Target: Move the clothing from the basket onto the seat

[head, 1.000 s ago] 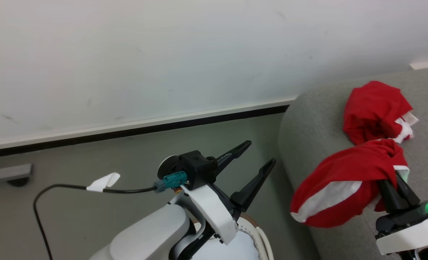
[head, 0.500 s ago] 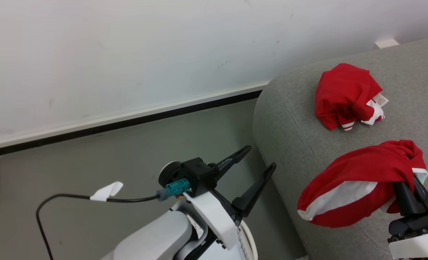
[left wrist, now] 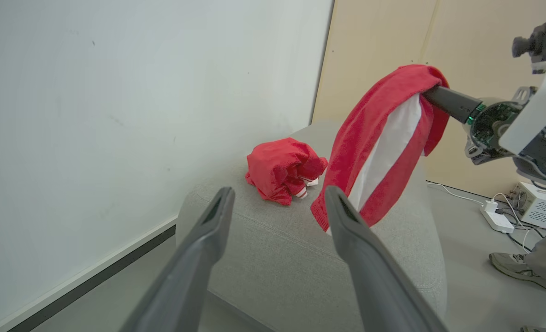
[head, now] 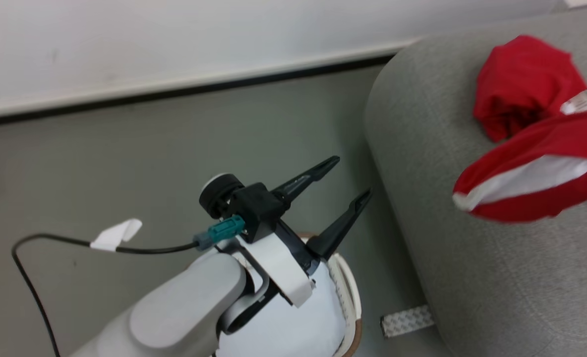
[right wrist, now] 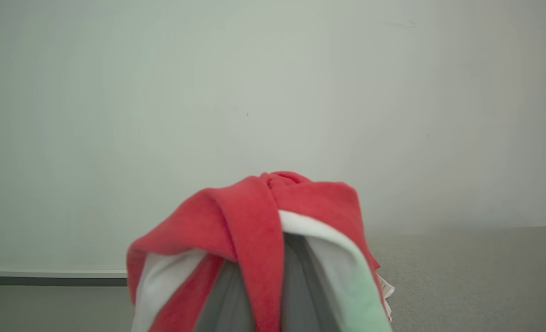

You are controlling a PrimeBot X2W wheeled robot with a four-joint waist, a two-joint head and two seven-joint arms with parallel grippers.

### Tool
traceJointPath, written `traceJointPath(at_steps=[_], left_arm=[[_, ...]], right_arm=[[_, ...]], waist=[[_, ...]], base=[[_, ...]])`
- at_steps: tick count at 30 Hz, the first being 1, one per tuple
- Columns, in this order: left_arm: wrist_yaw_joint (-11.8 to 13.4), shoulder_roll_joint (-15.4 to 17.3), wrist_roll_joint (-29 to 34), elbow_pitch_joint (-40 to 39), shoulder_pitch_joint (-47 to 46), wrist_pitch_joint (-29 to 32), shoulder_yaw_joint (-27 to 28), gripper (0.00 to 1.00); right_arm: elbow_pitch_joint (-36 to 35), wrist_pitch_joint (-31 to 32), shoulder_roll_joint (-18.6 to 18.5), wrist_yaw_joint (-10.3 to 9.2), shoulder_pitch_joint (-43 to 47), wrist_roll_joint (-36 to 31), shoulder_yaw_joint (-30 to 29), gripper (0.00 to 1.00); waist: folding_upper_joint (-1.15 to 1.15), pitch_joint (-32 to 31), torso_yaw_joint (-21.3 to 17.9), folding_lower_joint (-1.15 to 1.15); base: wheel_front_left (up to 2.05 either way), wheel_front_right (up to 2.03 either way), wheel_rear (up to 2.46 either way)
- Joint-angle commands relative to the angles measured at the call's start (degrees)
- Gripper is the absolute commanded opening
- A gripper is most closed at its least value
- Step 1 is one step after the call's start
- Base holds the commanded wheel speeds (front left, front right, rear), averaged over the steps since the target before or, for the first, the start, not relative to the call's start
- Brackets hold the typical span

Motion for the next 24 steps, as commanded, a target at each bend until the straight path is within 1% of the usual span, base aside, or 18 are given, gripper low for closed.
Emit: traceJointPath(at_steps=[1, 8, 12, 17, 19, 24], left_arm=[[-0.26, 1.04, 1.13, -0.87, -1.36, 0.32, 0.12, 1.0], [-0.69, 3.09, 2.43, -3.46, -4.03, 1.11, 0.41, 1.0], [-0.81, 4.44, 2.54, -4.59, -4.94, 1.29, 0.92, 1.0], [-0.96, 5.95, 2.92, -5.88, -6.0, 1.6, 1.43, 1.0], [-0.95, 6.36, 2.98, -6.23, -6.22, 1.58, 1.48, 1.0], [-1.07, 6.51, 2.83, -6.05, -5.95, 1.06, 1.6, 1.0]], right_arm=[[0.64, 0.96, -0.47, -0.13, -2.47, -0.87, -2.52, 0.0], [4.7, 4.71, -3.25, -0.13, -9.26, -3.21, -16.43, 0.0], [8.9, 6.92, -5.43, -0.13, -12.83, -4.45, -22.25, 0.0], [17.2, 8.87, -8.59, -0.13, -17.85, -8.58, -26.03, 0.0], [21.06, 9.17, -9.81, -0.14, -19.76, -11.9, -27.71, 0.0], [30.34, 14.04, -11.32, -0.14, -22.47, -20.26, -30.03, 0.0]], waist=[[0.0, 6.22, 2.78, 0.0], [0.0, 14.16, 5.97, 0.0], [0.0, 17.97, 7.51, 0.0], [0.0, 22.02, 9.04, 0.0], [0.0, 23.18, 9.6, 0.0], [0.0, 24.13, 10.9, 0.0]], base=[[0.0, 0.0, 0.0], [0.0, 0.0, 0.0], [0.0, 0.0, 0.0], [0.0, 0.0, 0.0], [0.0, 0.0, 0.0], [0.0, 0.0, 0.0]])
